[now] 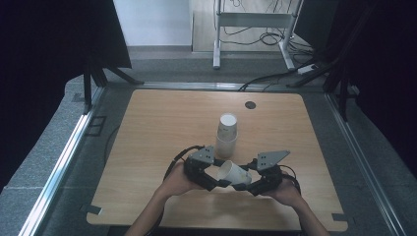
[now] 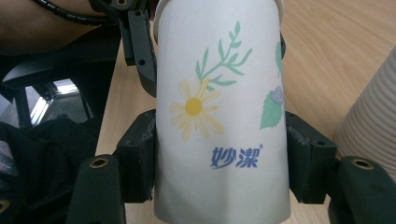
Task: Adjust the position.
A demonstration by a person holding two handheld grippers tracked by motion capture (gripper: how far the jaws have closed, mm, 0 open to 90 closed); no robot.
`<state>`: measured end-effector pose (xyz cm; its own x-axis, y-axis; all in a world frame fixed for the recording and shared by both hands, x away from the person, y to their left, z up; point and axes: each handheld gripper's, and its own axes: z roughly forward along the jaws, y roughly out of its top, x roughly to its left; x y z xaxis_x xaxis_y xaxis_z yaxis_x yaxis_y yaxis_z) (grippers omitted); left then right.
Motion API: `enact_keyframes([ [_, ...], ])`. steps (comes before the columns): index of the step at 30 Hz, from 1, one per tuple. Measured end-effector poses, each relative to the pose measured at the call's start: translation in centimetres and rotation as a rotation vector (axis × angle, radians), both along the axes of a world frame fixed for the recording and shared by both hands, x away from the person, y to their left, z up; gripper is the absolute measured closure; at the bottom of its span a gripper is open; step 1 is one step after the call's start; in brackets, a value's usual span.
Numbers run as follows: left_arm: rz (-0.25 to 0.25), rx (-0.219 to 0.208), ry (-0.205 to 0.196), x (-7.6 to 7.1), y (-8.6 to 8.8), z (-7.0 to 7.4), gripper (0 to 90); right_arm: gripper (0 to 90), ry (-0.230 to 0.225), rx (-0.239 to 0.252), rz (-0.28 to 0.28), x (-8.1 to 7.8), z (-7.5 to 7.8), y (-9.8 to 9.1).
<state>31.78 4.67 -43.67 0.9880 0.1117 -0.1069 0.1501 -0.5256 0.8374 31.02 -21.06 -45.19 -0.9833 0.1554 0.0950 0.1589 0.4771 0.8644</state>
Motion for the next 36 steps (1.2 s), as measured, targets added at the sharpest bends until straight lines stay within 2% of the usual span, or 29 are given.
enact_keyframes([
  [16, -0.008, 0.011, -0.015, -0.07, -0.05, 0.18, 34.1, 35.0, 0.013, -0.061, 0.013, 0.27, 0.36, 0.33],
  [29, -0.013, 0.008, -0.024, -0.16, 0.02, 0.26, 36.6, 34.3, 0.017, -0.068, 0.015, 0.31, 0.27, 0.43],
  [36, -0.007, 0.024, -0.028, -0.07, 0.14, 0.39, 36.6, 25.5, 0.023, -0.084, 0.015, 0.34, 0.2, 0.5],
])
